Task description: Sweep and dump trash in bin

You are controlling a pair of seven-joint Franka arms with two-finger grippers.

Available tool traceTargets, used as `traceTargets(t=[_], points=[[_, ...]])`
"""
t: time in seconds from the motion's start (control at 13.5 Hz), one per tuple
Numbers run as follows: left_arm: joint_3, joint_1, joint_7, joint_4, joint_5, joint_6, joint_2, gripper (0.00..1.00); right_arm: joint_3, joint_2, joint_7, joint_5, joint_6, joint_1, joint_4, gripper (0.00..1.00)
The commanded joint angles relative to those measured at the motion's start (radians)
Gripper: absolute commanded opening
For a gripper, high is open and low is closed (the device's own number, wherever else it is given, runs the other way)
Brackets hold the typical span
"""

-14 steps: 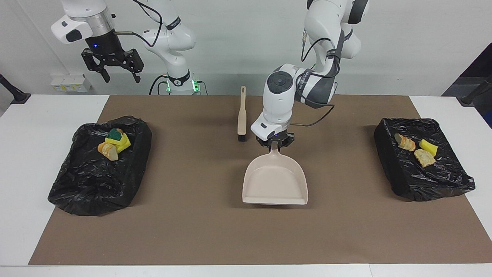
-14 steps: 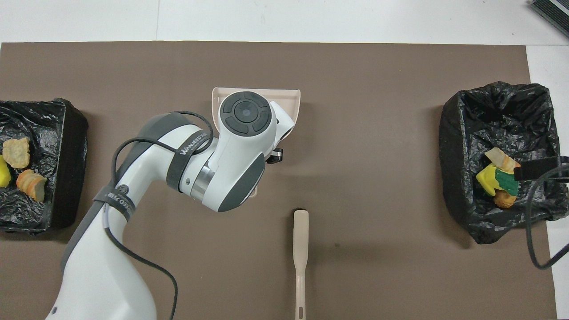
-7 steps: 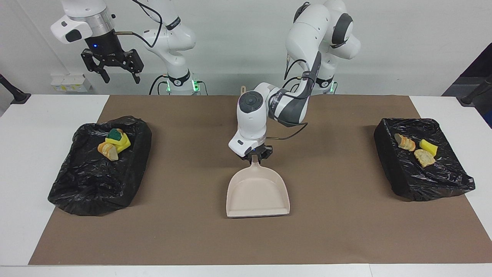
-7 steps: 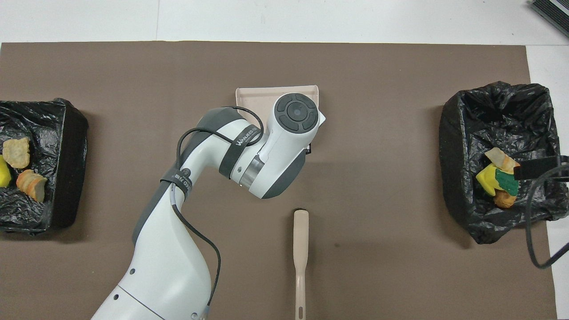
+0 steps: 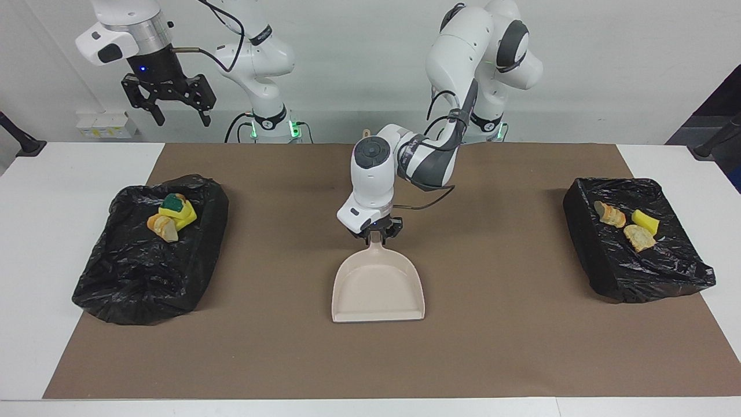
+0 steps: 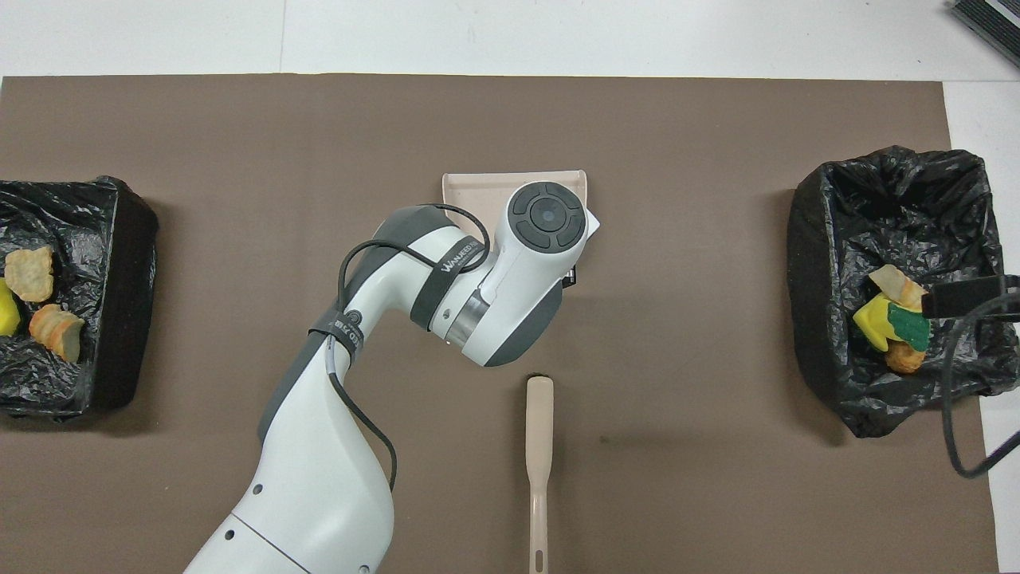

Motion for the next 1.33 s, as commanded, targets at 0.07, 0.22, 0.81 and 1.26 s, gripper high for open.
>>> traceTargets(t=[0.07, 0.22, 0.81, 1.26], points=[[0.024, -0.016, 0.018, -0.046, 0.054, 0.007, -0.065, 1.00, 0.001, -0.016, -0.035, -0.005, 0.021, -0.008, -0.022, 1.00], [0.036, 0.010, 0.128, -0.163, 0.054, 0.007, -0.205, 1.00, 0.001, -0.016, -0.035, -0.005, 0.021, -0.008, -0.022, 1.00], [0.036, 0.275, 0.561, -0.358, 0.054, -0.138, -0.602, 1.00, 0.001, -0.018, -0.032, -0.004, 0.021, -0.008, -0.024, 1.00], [0.044, 0.458, 0.738, -0.306, 0.040, -0.319, -0.734, 1.00, 0.008, -0.018, -0.024, -0.005, 0.021, -0.006, -0.025, 1.00]])
